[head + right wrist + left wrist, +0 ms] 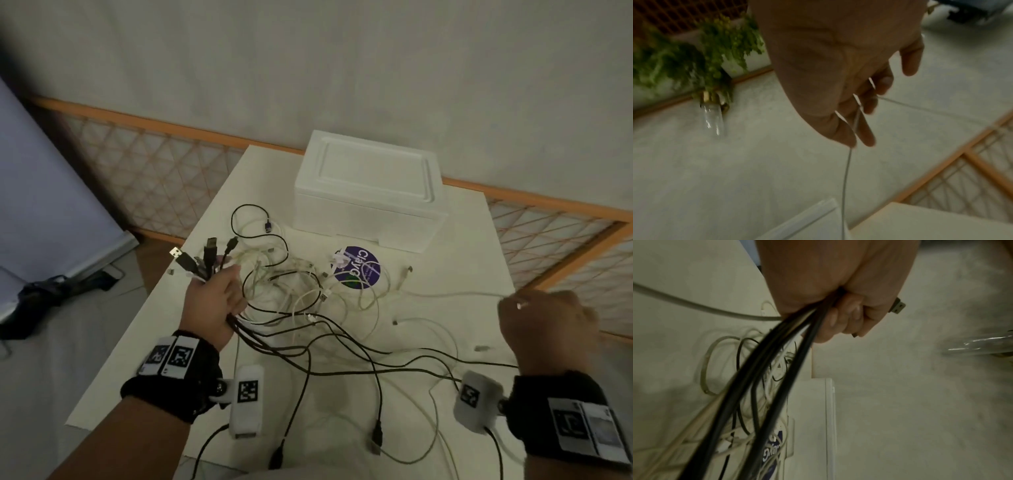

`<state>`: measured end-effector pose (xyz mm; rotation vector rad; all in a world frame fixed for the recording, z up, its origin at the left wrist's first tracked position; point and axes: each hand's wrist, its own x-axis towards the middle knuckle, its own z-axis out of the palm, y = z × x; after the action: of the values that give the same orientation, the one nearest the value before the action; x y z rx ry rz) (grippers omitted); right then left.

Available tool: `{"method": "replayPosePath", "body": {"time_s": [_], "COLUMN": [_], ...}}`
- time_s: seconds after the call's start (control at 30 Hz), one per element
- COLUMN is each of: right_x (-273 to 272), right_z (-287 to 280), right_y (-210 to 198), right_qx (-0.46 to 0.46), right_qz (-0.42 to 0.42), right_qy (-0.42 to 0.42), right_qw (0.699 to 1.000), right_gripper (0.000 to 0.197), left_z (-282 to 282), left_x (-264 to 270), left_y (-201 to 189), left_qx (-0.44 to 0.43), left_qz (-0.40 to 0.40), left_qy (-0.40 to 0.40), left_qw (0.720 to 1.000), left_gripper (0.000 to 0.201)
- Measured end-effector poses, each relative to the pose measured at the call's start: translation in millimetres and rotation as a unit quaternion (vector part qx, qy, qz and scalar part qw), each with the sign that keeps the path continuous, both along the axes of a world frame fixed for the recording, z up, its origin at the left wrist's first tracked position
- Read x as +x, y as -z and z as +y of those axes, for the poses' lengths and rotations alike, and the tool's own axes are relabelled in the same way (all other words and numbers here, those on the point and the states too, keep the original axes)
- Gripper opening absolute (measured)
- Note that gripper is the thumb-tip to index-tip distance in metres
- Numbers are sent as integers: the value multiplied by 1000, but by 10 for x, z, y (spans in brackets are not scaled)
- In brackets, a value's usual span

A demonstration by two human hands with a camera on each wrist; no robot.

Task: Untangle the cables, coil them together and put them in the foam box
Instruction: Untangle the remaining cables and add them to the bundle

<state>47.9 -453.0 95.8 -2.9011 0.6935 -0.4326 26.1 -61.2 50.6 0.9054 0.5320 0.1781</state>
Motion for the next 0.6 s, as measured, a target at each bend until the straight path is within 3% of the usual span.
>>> {"method": "replayPosePath", "body": {"time_s": [0.07,0.1,0.17,0.2,0.23,0.3,0.33,0.37,0.4,0.47,0.53,0.6], "right_x": [-34,-26,-3,-23,-74,-233,-299,-338,-331,-245,-142,-50], "right_z": [8,63,341,586,876,1473,1691,1830,1874,1783,1534,1287], "right_y": [-12,-14,-48,-91,-134,-149,-102,-18,83,212,355,465], "right_qx": [3,-7,3,55,131,232,251,274,278,185,115,101], "right_qz": [118,130,82,62,70,145,174,190,194,182,180,148], "right_qy": [24,-13,-165,-263,-361,-527,-566,-570,-562,-564,-547,-523], "right_qw": [993,991,983,961,921,805,766,751,754,784,809,833], "right_gripper": [38,43,57,67,76,85,81,71,56,29,20,19], "left_z": [-80,-137,-289,-384,-491,-714,-798,-845,-848,-717,-478,-250], "left_x": [-79,-110,-162,-183,-199,-227,-241,-253,-265,-279,-300,-344], "left_y": [-115,-172,-295,-347,-383,-452,-490,-529,-573,-667,-773,-847], "left_qx": [5,6,13,22,27,23,21,15,-2,-63,-99,-98], "left_qz": [-20,-31,-57,-69,-82,-119,-137,-152,-164,-177,-180,-187], "left_qy": [11,23,61,83,105,141,152,158,157,135,95,59], "left_qw": [1000,999,996,994,991,983,979,976,974,973,974,976], "left_gripper": [37,41,42,41,42,47,46,45,45,48,49,49]}}
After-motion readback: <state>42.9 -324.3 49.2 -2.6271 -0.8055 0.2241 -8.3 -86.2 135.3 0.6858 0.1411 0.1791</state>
